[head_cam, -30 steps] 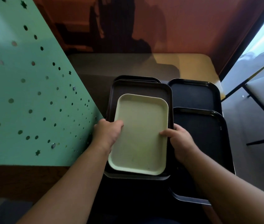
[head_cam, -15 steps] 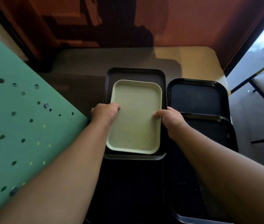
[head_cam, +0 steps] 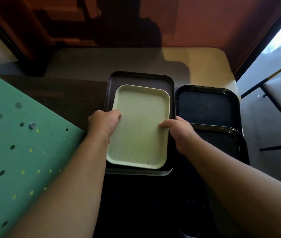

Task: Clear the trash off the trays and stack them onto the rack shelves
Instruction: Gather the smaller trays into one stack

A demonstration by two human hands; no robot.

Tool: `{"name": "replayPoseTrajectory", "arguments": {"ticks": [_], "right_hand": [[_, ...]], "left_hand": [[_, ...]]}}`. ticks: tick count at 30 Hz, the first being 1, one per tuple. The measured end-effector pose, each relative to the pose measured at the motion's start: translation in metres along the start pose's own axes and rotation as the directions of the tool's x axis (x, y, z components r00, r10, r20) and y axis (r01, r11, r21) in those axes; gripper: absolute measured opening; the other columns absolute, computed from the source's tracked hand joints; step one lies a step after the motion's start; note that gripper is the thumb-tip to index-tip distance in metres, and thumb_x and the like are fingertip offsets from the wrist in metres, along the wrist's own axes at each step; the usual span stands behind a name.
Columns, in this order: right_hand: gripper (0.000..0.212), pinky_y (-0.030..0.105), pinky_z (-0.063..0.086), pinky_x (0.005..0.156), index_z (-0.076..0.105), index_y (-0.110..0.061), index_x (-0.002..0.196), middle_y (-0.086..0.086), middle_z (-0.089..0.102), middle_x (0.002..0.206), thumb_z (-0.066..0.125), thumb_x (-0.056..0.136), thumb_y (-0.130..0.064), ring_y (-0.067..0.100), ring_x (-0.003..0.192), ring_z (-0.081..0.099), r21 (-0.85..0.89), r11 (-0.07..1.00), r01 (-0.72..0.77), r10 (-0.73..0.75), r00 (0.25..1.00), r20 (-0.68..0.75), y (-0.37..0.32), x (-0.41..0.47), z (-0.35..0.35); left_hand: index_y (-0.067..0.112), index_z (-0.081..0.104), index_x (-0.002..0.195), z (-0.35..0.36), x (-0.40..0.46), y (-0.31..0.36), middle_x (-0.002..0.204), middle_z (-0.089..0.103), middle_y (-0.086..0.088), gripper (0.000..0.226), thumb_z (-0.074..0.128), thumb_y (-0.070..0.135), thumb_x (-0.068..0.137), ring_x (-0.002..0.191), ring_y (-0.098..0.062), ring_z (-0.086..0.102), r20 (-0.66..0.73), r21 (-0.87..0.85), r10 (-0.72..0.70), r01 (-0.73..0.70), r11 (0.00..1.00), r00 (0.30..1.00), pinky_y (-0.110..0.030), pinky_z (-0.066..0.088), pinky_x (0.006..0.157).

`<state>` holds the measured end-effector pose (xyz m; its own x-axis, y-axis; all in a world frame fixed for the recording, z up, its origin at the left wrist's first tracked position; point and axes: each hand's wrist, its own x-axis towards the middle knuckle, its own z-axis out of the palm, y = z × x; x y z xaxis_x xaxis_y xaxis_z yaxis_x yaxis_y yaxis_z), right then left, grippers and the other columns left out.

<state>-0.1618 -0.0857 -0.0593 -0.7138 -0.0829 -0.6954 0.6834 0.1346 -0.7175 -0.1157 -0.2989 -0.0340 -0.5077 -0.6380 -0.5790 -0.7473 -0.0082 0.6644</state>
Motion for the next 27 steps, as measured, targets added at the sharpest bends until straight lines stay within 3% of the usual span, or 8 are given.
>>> {"name": "replayPoseTrajectory", "arguments": {"ticks": [4,7,11,15,19,22,24,27], "right_hand": [[0.044,0.054,0.061,0.091,0.063,-0.011,0.123,0.016,0.076,0.111,0.07,0.081,-0.001,0.036,0.099,0.074,0.101,0.993,0.065,-0.062,0.997,-0.037,-0.006,-0.021,-0.015],[0.031,0.049,0.062,0.084,0.065,-0.015,0.114,0.013,0.076,0.104,0.065,0.088,0.0,0.03,0.089,0.073,0.152,0.982,0.111,-0.105,0.993,-0.049,-0.013,-0.042,-0.034],[0.035,0.055,0.062,0.087,0.067,-0.011,0.114,0.015,0.077,0.103,0.07,0.08,-0.006,0.036,0.092,0.075,0.16,0.968,0.194,-0.18,0.979,-0.098,-0.019,-0.068,-0.065],[0.055,0.058,0.061,0.09,0.056,-0.015,0.134,0.015,0.074,0.117,0.071,0.082,-0.003,0.038,0.105,0.074,0.125,0.944,0.304,-0.291,0.95,-0.117,-0.02,-0.098,-0.108],[0.074,0.054,0.063,0.085,0.047,-0.015,0.142,0.018,0.07,0.122,0.071,0.074,-0.001,0.038,0.106,0.074,0.142,0.895,0.422,-0.416,0.907,-0.068,-0.009,-0.124,-0.157],[0.085,0.041,0.063,0.074,0.042,-0.016,0.143,0.014,0.068,0.118,0.07,0.065,0.004,0.027,0.099,0.075,0.153,0.865,0.477,-0.472,0.879,-0.072,0.005,-0.137,-0.191],[0.089,0.045,0.063,0.074,0.043,-0.017,0.139,0.016,0.062,0.123,0.072,0.058,0.006,0.031,0.107,0.069,0.113,0.854,0.508,-0.496,0.86,-0.122,0.015,-0.139,-0.212],[0.083,0.051,0.061,0.083,0.059,-0.016,0.128,0.021,0.061,0.127,0.078,0.048,-0.005,0.04,0.116,0.063,-0.014,0.843,0.538,-0.531,0.827,-0.186,0.034,-0.139,-0.232]], "left_hand": [[0.015,0.069,0.111,-0.002,-0.008,0.012,0.122,0.068,-0.01,0.074,0.071,0.049,0.046,0.09,-0.034,0.072,0.029,-0.038,0.062,-0.06,0.997,0.998,-0.053,0.063,0.08],[0.022,0.064,0.122,0.001,-0.03,0.031,0.129,0.058,-0.004,0.075,0.076,0.047,0.053,0.096,-0.031,0.068,0.122,-0.057,0.08,-0.073,0.996,0.989,-0.051,0.061,0.085],[0.017,0.055,0.122,0.01,-0.061,0.043,0.104,0.07,-0.01,0.056,0.08,0.026,0.073,0.085,-0.025,0.07,0.292,-0.163,0.104,-0.057,0.985,0.951,-0.04,0.059,0.072],[0.008,0.053,0.127,0.026,-0.099,0.039,0.11,0.072,-0.014,0.064,0.087,0.01,0.074,0.091,-0.03,0.074,0.485,-0.203,0.177,-0.086,0.975,0.856,-0.043,0.063,0.07],[0.014,0.068,0.11,0.044,-0.132,0.03,0.107,0.079,-0.014,0.044,0.085,0.0,0.072,0.103,-0.036,0.074,0.622,-0.269,0.291,-0.151,0.951,0.727,-0.048,0.063,0.081],[0.016,0.072,0.115,0.062,-0.153,0.022,0.112,0.078,-0.012,0.055,0.083,-0.007,0.066,0.105,-0.034,0.074,0.633,-0.336,0.424,-0.264,0.904,0.648,-0.057,0.06,0.09],[0.027,0.075,0.109,0.075,-0.163,0.016,0.11,0.078,-0.009,0.06,0.079,-0.017,0.068,0.104,-0.03,0.075,0.606,-0.37,0.502,-0.34,0.865,0.617,-0.053,0.062,0.085],[0.027,0.061,0.12,0.093,-0.177,0.0,0.11,0.075,-0.005,0.076,0.082,-0.008,0.056,0.103,-0.023,0.073,0.488,-0.37,0.575,-0.441,0.817,0.656,-0.042,0.063,0.075]]}}
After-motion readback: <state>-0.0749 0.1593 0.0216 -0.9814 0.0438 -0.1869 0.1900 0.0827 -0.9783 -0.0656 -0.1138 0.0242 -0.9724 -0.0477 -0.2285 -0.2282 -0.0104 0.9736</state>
